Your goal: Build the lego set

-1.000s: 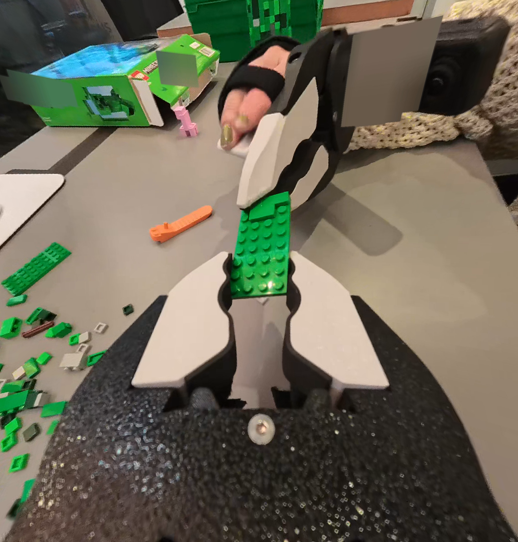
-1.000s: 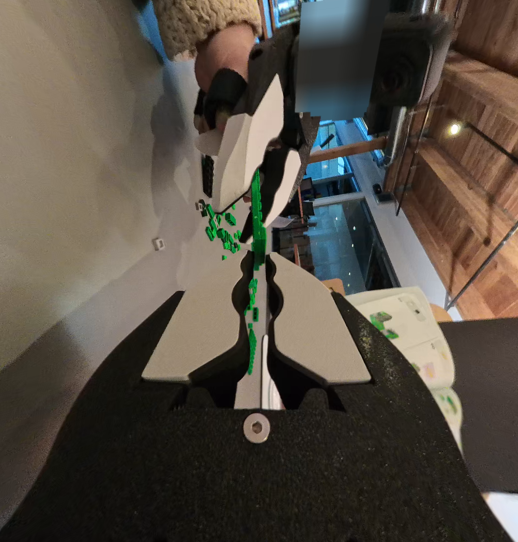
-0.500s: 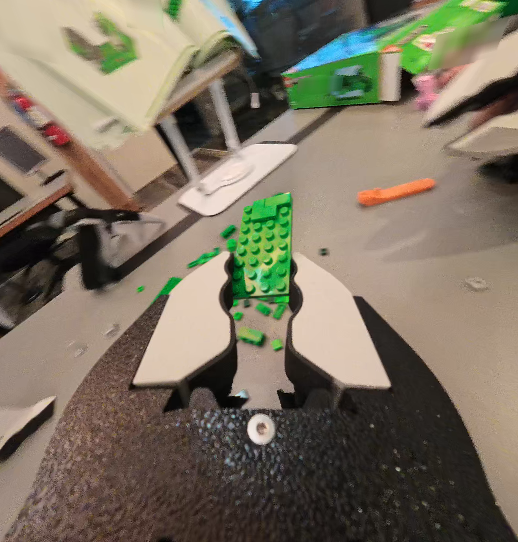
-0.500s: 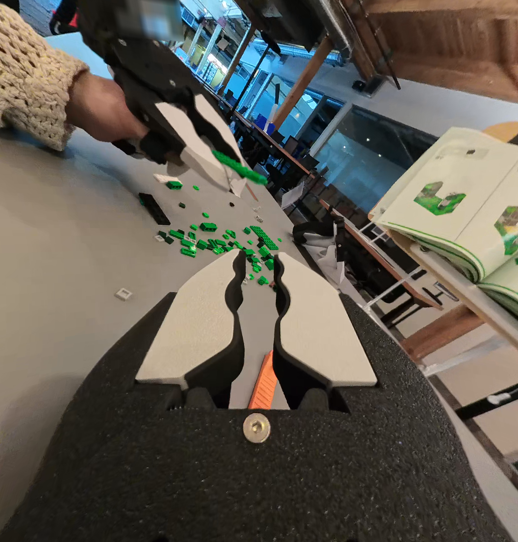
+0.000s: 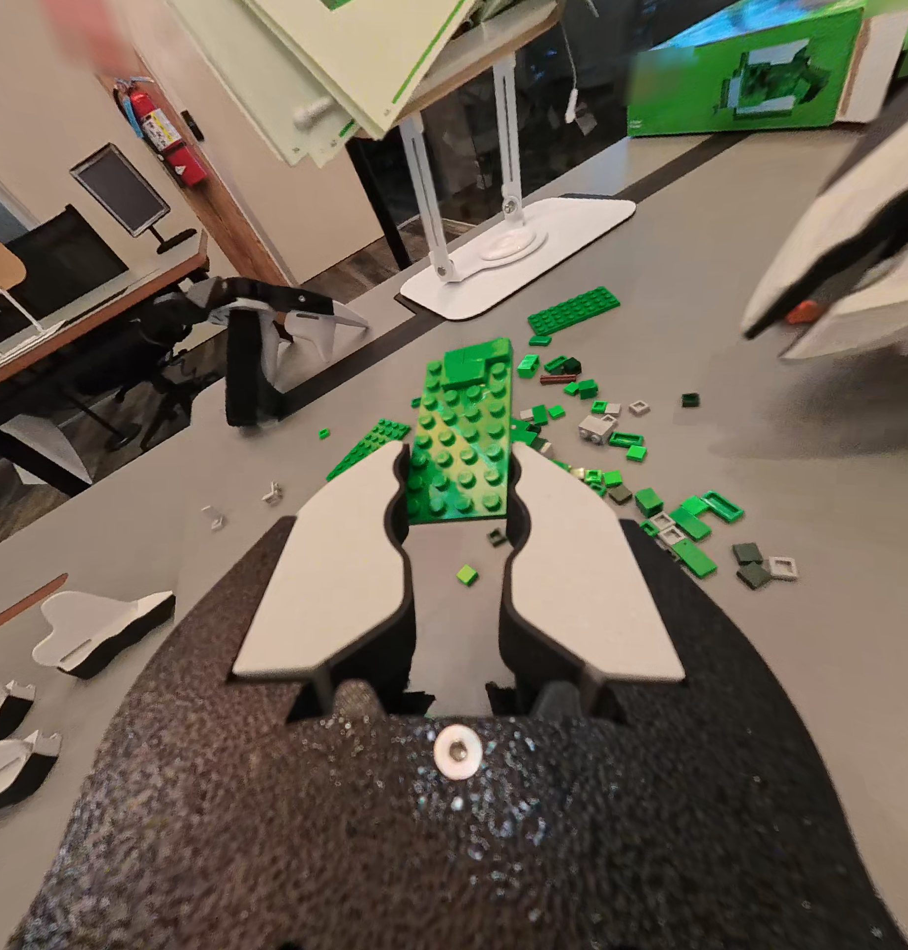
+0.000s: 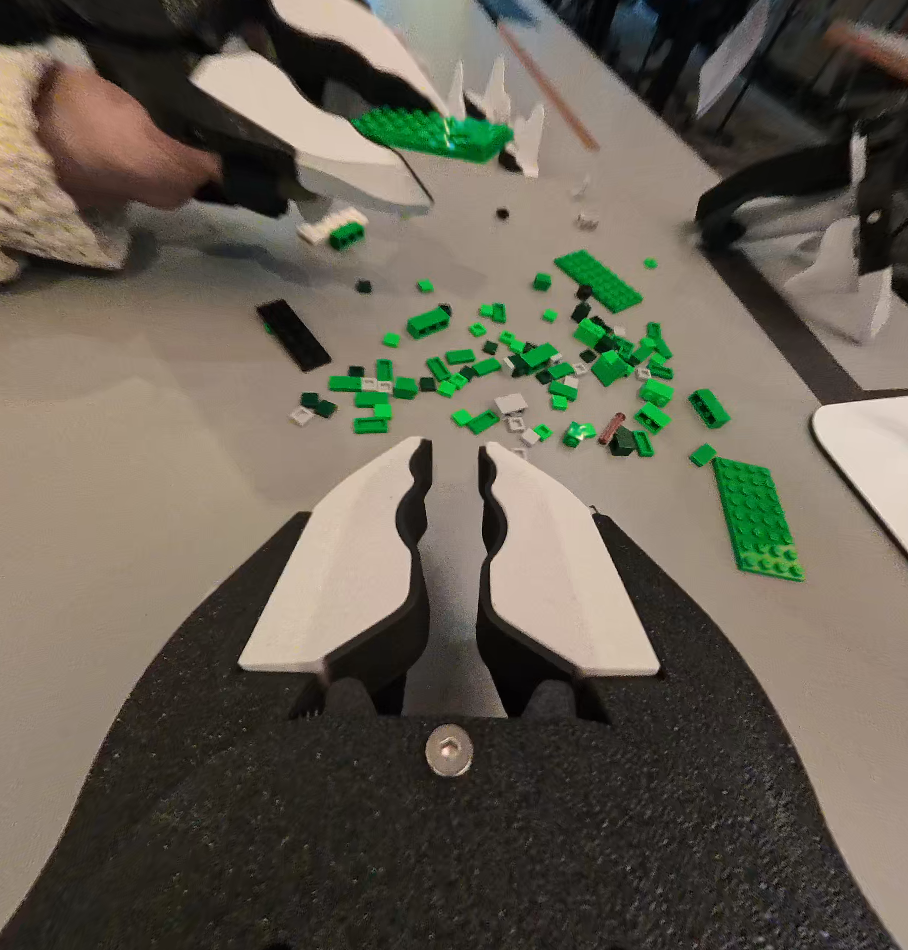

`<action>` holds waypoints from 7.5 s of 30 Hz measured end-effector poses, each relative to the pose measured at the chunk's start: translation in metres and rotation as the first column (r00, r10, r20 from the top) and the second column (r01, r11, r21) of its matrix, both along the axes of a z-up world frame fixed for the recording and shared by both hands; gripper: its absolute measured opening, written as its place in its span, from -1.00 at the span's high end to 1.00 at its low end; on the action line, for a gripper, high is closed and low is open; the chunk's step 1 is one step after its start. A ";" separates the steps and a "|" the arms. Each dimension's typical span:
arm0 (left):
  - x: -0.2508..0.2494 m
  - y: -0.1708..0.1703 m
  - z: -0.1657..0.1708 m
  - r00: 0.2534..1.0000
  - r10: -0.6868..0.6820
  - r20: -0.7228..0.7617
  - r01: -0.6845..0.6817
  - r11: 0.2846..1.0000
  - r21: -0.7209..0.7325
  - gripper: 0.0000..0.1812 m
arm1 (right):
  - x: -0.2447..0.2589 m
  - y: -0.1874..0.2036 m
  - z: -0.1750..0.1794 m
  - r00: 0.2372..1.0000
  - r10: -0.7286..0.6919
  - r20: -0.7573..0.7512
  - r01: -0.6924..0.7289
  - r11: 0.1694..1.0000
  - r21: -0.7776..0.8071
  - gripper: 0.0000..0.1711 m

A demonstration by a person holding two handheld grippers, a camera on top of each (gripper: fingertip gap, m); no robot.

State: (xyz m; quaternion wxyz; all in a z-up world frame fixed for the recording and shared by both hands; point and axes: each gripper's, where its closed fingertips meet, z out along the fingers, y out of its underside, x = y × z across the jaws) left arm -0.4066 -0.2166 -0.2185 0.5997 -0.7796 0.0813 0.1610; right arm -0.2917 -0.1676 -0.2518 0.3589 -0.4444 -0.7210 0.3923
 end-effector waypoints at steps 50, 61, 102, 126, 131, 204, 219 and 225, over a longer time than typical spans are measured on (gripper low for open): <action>0.083 0.011 -0.028 0.934 -0.352 0.059 0.356 0.912 -0.201 0.63 | -0.018 0.017 -0.016 0.909 0.236 0.344 -0.309 0.935 0.174 0.91; 0.186 0.012 -0.053 0.825 -0.539 0.168 0.563 0.762 -0.320 0.63 | 0.105 -0.032 0.014 0.896 0.325 0.302 -0.404 0.880 0.252 0.91; 0.182 0.016 -0.051 0.840 -0.478 0.256 0.539 0.790 -0.292 0.63 | 0.092 -0.033 0.008 0.973 0.176 -0.151 0.047 0.490 0.870 0.61; 0.190 0.014 -0.054 0.825 -0.503 0.259 0.564 0.770 -0.299 0.64 | 0.092 -0.035 0.001 0.979 0.176 -0.104 0.005 0.489 0.872 0.93; 0.185 0.019 -0.039 0.856 -0.512 0.077 0.515 0.825 -0.233 0.45 | 0.092 -0.029 0.004 0.982 0.154 -0.111 -0.004 0.600 0.800 0.93; 0.141 -0.051 0.017 0.822 -0.515 0.244 0.489 0.857 0.162 0.61 | 0.093 -0.001 0.015 0.963 -0.027 -0.269 0.107 0.952 0.285 0.78; 0.177 -0.049 -0.003 0.875 -0.400 -0.274 0.431 0.901 0.059 0.61 | 0.063 -0.034 0.040 0.967 0.074 -0.246 -0.072 0.997 0.015 0.79; 0.182 -0.048 -0.008 0.868 -0.452 -0.204 0.472 0.880 0.059 0.61 | 0.040 -0.028 0.023 0.985 0.027 -0.168 -0.025 1.000 0.014 0.82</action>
